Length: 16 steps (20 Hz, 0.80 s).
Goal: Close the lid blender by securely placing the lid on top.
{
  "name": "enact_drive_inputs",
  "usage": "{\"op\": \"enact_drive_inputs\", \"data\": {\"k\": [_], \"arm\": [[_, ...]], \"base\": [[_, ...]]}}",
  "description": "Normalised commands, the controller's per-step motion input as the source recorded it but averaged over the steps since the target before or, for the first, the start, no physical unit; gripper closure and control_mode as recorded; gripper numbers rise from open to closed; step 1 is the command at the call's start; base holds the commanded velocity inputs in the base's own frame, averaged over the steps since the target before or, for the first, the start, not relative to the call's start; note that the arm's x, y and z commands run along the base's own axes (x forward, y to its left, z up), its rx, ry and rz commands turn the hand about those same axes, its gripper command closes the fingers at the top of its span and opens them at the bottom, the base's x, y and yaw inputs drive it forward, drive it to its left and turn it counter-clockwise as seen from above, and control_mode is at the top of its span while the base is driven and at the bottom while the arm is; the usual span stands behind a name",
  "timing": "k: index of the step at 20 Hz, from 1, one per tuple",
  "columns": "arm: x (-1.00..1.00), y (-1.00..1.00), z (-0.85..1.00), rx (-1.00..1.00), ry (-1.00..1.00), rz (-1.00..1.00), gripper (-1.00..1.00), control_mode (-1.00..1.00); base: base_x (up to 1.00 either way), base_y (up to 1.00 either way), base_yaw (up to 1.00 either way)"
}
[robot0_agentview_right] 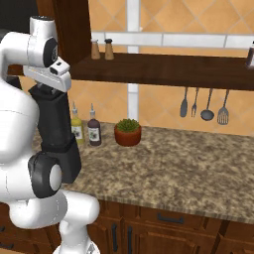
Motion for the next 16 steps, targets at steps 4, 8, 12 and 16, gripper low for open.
{"op": "enact_drive_inputs", "data": {"k": [4, 8, 12, 16], "arm": [[0.09, 0.0, -0.23, -0.08, 0.0, 0.0, 1.0, -1.0], [0.05, 0.0, -0.25, -0.09, 0.0, 0.0, 1.0, -1.0], [0.09, 0.0, -0.15, -0.02, -0.02, 0.03, 1.0, -1.0], [0.21, 0.08, -0.05, 0.0, 0.0, 0.07, 1.0, -1.0]], "base": [[0.0, 0.0, 0.0], [0.0, 0.0, 0.0], [0.0, 0.0, 0.0], [0.0, 0.0, 0.0]]}}
